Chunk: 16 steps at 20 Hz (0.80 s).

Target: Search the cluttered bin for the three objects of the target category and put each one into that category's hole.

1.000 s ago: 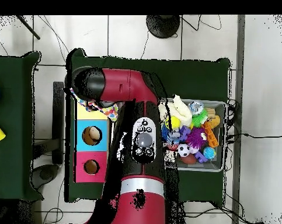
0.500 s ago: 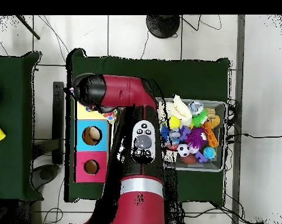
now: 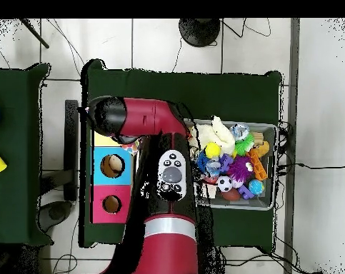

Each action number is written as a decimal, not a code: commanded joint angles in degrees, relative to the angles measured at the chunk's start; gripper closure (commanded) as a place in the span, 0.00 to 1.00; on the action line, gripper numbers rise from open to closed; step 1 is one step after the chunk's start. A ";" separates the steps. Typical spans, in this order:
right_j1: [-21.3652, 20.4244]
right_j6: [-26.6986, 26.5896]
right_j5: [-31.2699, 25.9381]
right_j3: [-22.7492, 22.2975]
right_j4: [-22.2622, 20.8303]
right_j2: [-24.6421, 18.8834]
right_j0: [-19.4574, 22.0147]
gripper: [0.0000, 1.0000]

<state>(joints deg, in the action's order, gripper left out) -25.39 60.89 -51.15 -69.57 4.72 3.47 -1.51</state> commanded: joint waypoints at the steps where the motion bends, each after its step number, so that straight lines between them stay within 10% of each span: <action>1: 1.39 8.71 2.81 -5.08 1.57 -7.26 -0.18 1.00; 16: 2.67 8.53 6.39 -3.32 2.47 -10.48 -0.27 1.00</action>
<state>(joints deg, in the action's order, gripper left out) -25.43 60.89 -49.94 -69.56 5.02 0.97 -1.52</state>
